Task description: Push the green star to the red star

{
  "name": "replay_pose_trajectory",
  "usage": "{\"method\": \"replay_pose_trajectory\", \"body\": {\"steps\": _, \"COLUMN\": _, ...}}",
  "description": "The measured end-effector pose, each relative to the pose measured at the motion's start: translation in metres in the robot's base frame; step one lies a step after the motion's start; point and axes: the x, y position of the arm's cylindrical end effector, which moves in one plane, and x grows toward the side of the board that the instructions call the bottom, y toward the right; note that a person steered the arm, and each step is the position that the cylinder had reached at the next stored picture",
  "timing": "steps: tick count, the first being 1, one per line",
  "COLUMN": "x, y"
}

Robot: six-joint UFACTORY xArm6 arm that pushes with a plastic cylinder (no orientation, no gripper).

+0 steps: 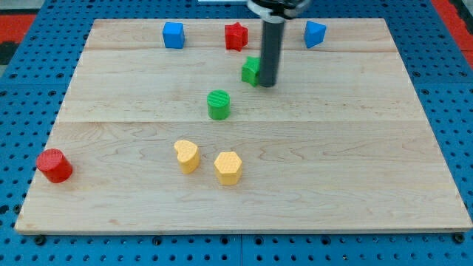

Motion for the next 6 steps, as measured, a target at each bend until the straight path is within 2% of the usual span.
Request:
{"method": "replay_pose_trajectory", "body": {"steps": 1, "x": 0.004, "y": -0.003}}
{"method": "replay_pose_trajectory", "body": {"steps": 2, "x": 0.006, "y": 0.047}}
{"method": "replay_pose_trajectory", "body": {"steps": 4, "x": -0.038, "y": 0.038}}
{"method": "replay_pose_trajectory", "body": {"steps": 6, "x": -0.046, "y": 0.014}}
